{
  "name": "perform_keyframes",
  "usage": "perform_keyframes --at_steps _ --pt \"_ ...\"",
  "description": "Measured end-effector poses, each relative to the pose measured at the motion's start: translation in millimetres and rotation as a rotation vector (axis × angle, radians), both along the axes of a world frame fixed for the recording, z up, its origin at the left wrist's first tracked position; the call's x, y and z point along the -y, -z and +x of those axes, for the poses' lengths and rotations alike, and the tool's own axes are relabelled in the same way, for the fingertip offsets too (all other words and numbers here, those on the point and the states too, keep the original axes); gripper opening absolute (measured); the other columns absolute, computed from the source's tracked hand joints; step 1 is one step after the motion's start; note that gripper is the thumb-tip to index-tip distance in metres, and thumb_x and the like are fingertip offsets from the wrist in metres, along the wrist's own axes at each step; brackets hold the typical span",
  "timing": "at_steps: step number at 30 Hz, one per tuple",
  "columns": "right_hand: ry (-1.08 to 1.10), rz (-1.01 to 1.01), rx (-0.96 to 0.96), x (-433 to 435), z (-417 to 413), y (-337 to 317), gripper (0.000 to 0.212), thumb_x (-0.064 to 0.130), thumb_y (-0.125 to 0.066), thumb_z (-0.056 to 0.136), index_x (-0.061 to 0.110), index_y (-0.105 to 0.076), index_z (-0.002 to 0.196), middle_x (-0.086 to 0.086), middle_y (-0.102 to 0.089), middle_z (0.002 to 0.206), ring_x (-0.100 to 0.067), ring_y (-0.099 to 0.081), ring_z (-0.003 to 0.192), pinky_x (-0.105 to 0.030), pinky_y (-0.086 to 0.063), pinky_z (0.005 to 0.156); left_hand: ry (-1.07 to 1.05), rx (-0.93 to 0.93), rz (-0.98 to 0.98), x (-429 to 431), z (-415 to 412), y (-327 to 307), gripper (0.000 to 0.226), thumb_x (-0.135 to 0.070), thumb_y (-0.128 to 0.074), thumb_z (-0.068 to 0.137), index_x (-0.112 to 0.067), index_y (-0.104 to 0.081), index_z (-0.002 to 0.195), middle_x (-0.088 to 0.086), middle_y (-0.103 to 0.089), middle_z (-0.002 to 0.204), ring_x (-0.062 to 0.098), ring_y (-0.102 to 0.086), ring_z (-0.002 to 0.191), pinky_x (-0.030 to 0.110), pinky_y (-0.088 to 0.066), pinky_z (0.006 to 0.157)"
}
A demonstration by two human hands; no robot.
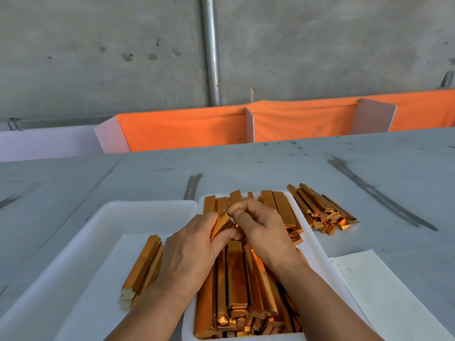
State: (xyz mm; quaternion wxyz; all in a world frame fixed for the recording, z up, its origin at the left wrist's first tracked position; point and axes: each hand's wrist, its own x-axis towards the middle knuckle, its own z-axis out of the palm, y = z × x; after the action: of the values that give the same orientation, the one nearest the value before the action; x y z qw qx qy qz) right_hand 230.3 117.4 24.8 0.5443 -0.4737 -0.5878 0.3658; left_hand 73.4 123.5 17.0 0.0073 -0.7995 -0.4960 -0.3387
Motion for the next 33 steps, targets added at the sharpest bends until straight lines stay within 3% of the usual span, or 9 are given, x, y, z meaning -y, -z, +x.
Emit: perform_keyframes --at_steps 4,7,12,19,21,22,26,33 --pt "0.022 0.051 -0.016 -0.3 -1.3 1.1 0.021 0.013 -0.063 0.096 0.034 -0.066 0.097 0.012 -0.067 0.069 -0.005 -0.066 0.066 -0.019 -0.055 0.063 0.002 -0.006 0.007 0.2 -0.4 1.1 0.038 -0.072 -0.039 0.081 -0.034 -0.042 0.088 -0.016 -0.039 0.063 0.002 -0.044 0.054 0.014 -0.027 0.049" --pt "0.018 0.070 -0.017 1.2 -2.5 -0.5 0.027 0.010 -0.064 0.095 0.037 -0.069 0.094 0.021 -0.068 0.075 0.001 -0.066 0.071 -0.015 -0.053 0.062 0.004 -0.013 -0.008 -0.8 -1.4 2.0 0.042 -0.074 -0.034 0.080 -0.035 -0.043 0.091 -0.017 -0.041 0.067 0.003 -0.046 0.057 0.014 -0.028 0.050" --pt "0.081 0.170 0.082 3.0 -2.3 -2.6 0.031 0.007 -0.067 0.091 0.037 -0.071 0.083 0.013 -0.066 0.086 0.001 -0.062 0.080 -0.014 -0.051 0.066 -0.003 -0.025 0.000 -2.0 -1.4 4.2 0.049 -0.077 -0.028 0.079 -0.034 -0.045 0.095 -0.014 -0.046 0.071 0.005 -0.051 0.063 0.017 -0.039 0.053" --pt "0.007 0.040 0.029 2.1 -0.8 0.9 0.032 0.014 -0.059 0.097 0.042 -0.073 0.091 0.012 -0.070 0.103 -0.003 -0.065 0.100 -0.024 -0.055 0.085 -0.004 0.016 0.009 -2.3 -0.7 3.1 0.055 -0.074 -0.029 0.080 -0.029 -0.053 0.098 -0.013 -0.048 0.070 0.006 -0.051 0.061 0.018 -0.038 0.051" --pt "-0.019 0.022 -0.009 2.0 -0.9 -0.1 0.027 0.019 -0.062 0.096 0.043 -0.076 0.092 0.016 -0.072 0.103 0.003 -0.066 0.093 -0.017 -0.052 0.077 -0.008 0.046 0.001 -3.0 -0.9 3.2 0.053 -0.074 -0.030 0.080 -0.029 -0.053 0.097 -0.013 -0.048 0.069 0.004 -0.051 0.061 0.017 -0.037 0.051" --pt "-0.032 0.016 -0.020 1.9 -1.4 -0.2 0.024 0.021 -0.064 0.095 0.041 -0.077 0.095 0.017 -0.073 0.104 0.004 -0.066 0.090 -0.016 -0.051 0.076 -0.011 0.068 -0.008 -3.4 -1.0 3.4 0.052 -0.074 -0.031 0.079 -0.029 -0.053 0.096 -0.013 -0.049 0.069 0.004 -0.052 0.061 0.018 -0.038 0.051" --pt "-0.060 0.013 -0.024 1.1 -3.9 2.4 0.020 0.017 -0.067 0.093 0.025 -0.076 0.109 0.008 -0.074 0.105 -0.007 -0.068 0.102 -0.032 -0.055 0.093 -0.009 0.132 -0.021 -4.3 -1.0 4.6 0.045 -0.070 -0.033 0.081 -0.029 -0.049 0.090 -0.011 -0.049 0.066 0.006 -0.054 0.059 0.021 -0.046 0.051" --pt "-0.063 0.012 -0.018 0.1 -3.3 3.4 0.020 0.015 -0.065 0.094 0.019 -0.076 0.111 0.004 -0.075 0.104 -0.009 -0.070 0.099 -0.034 -0.057 0.091 0.007 0.153 -0.036 -3.9 -0.6 4.2 0.045 -0.069 -0.035 0.082 -0.028 -0.050 0.090 -0.010 -0.050 0.065 0.007 -0.054 0.058 0.017 -0.041 0.050"
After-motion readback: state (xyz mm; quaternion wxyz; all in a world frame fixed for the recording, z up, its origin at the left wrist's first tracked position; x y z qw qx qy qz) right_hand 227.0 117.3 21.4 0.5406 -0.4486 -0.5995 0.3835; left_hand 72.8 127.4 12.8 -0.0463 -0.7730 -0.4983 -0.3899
